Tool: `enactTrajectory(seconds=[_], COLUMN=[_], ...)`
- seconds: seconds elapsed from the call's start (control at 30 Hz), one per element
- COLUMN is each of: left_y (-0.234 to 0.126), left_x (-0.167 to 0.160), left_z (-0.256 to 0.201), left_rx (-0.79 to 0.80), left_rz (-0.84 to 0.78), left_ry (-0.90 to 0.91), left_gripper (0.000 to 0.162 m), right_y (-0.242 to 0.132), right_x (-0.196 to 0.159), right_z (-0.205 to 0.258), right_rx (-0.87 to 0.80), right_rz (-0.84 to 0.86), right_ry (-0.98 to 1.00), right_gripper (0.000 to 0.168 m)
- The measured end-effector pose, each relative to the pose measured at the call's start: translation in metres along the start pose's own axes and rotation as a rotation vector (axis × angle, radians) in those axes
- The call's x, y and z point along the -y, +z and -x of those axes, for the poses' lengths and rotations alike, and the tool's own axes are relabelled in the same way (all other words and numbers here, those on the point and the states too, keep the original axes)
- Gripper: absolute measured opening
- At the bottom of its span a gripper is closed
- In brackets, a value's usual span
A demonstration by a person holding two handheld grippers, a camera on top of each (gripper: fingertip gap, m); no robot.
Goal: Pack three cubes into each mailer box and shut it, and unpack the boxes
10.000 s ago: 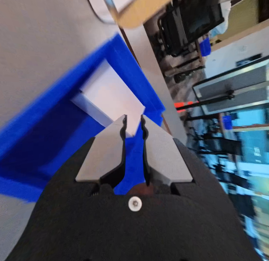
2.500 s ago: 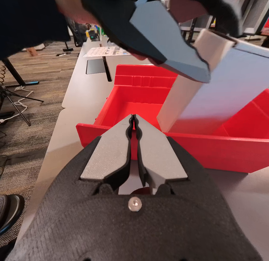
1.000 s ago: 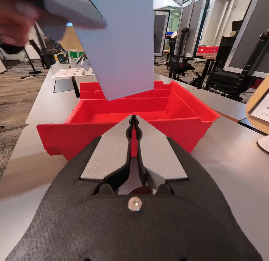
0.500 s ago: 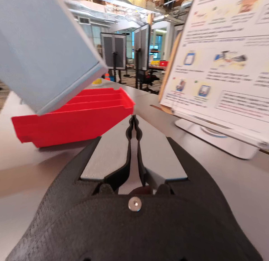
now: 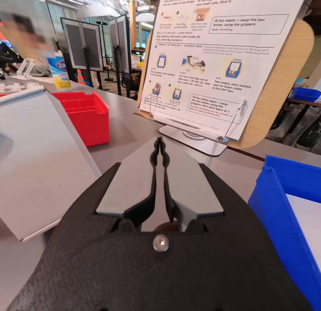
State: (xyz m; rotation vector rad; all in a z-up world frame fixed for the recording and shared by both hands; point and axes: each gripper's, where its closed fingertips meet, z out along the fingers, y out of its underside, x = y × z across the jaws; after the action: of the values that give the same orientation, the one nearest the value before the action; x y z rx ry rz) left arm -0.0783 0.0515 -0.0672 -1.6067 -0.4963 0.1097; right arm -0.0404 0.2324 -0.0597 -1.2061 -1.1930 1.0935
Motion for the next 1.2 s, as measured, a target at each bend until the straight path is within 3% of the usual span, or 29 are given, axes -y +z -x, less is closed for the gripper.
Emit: enactTrajectory(seconds=[0.17,0.3,0.47,0.6,0.7,0.8,0.87,0.93,1.03,1.07,1.1,1.2], left_y=[0.001,0.011,0.022,0.000,-0.035,-0.064,-0.076,-0.082,-0.074,-0.070,-0.068,-0.061], left_x=[-0.012,-0.028,-0.070,-0.021,0.024,0.026,0.018,0.013,-0.020,-0.033,-0.044,-0.048], left_z=[0.004,0.018,0.013,0.013,0.036,0.059,0.084,0.107,0.122,0.128,0.135,0.138], left_rx=[0.017,-0.010,-0.037,-0.007,0.126,0.175,0.233,0.299,0.269,0.276,0.291,0.305], left_rz=[0.063,0.110,0.275,0.161,0.059,0.136,0.209,0.234,0.365,0.419,0.470,0.484], left_ry=[0.008,-0.146,-0.165,-0.004,0.181,0.372,0.432,0.431,0.397,0.406,0.435,0.417], left_gripper=[0.066,0.067,0.089,0.089,0.088,0.067,0.074,0.067,0.063,0.047,0.009,0.004], right_y=[0.008,0.012,0.014,0.014,0.014,0.015,0.015,0.015,0.016,0.016,0.016,0.017], right_x=[-0.013,-0.022,-0.029,-0.029,-0.029,-0.031,-0.030,-0.029,-0.031,-0.033,-0.034,-0.037], right_z=[0.018,0.025,0.022,0.019,0.018,0.019,0.019,0.020,0.021,0.021,0.020,0.018], right_rx=[0.019,0.020,0.006,0.006,0.013,0.013,0.009,0.006,0.004,0.001,-0.004,-0.017], right_rz=[0.053,0.085,0.121,0.124,0.123,0.132,0.129,0.123,0.130,0.135,0.141,0.152], right_ry=[-0.090,-0.140,-0.133,-0.080,-0.046,-0.047,-0.057,-0.069,-0.077,-0.080,-0.083,-0.095], right_gripper=[0.000,0.000,0.000,0.000,0.000,0.000,0.000,0.000,0.000,0.000,0.000,0.000])
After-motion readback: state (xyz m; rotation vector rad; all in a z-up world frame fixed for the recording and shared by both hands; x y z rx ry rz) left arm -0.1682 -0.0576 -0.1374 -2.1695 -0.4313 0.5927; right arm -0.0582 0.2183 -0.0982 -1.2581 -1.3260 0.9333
